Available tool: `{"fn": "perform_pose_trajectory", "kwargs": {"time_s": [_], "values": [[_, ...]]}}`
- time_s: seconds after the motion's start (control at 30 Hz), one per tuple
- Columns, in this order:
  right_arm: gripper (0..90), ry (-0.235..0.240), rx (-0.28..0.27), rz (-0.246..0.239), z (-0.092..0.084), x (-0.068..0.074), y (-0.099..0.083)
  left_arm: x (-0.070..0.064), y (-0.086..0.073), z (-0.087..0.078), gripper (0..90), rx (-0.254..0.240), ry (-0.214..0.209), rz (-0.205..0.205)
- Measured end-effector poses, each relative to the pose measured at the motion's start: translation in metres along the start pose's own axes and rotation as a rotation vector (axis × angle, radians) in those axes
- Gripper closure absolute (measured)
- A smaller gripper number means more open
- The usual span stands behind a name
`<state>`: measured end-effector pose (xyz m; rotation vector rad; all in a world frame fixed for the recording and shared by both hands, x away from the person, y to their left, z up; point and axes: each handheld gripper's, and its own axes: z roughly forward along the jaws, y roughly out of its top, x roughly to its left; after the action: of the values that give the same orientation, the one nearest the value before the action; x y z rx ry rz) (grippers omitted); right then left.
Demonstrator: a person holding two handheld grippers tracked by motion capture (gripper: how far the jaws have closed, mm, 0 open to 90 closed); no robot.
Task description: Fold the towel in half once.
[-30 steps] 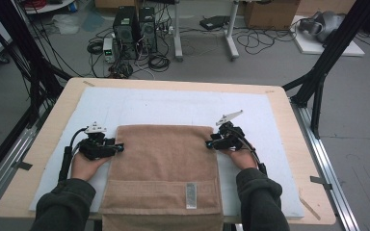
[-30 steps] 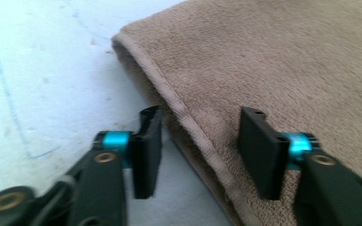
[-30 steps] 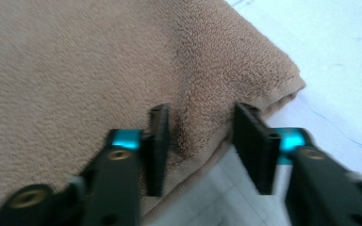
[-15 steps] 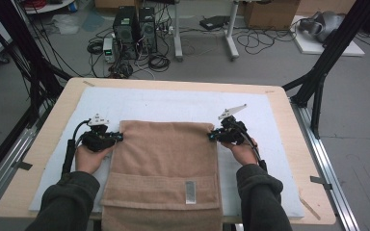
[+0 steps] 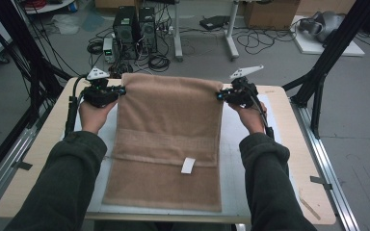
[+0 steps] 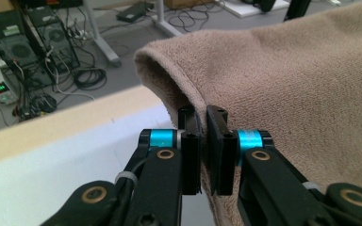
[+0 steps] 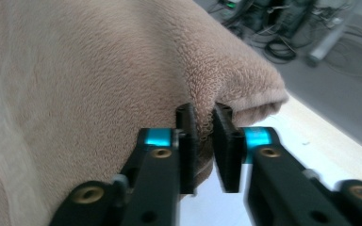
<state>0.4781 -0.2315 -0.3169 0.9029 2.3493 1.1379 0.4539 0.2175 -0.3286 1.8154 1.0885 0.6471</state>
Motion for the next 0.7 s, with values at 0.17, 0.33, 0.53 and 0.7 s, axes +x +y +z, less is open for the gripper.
{"fn": "perform_pose_trajectory", "kwargs": {"time_s": [0.17,0.33,0.53,0.7], "values": [[52.6,-0.009,0.064,0.084,0.015,-0.011,-0.021,0.005,-0.025,0.006,59.7,0.077,-0.020,-0.020],[48.7,0.050,0.107,0.090,0.015,0.005,-0.045,0.002,-0.059,-0.004,55.6,0.099,-0.070,-0.041],[47.8,0.107,0.106,0.056,0.002,0.037,-0.064,-0.013,-0.092,-0.025,53.1,0.118,-0.132,-0.009],[47.4,0.162,0.082,0.042,-0.004,0.066,-0.084,-0.027,-0.114,-0.043,51.8,0.116,-0.176,0.032]]}}
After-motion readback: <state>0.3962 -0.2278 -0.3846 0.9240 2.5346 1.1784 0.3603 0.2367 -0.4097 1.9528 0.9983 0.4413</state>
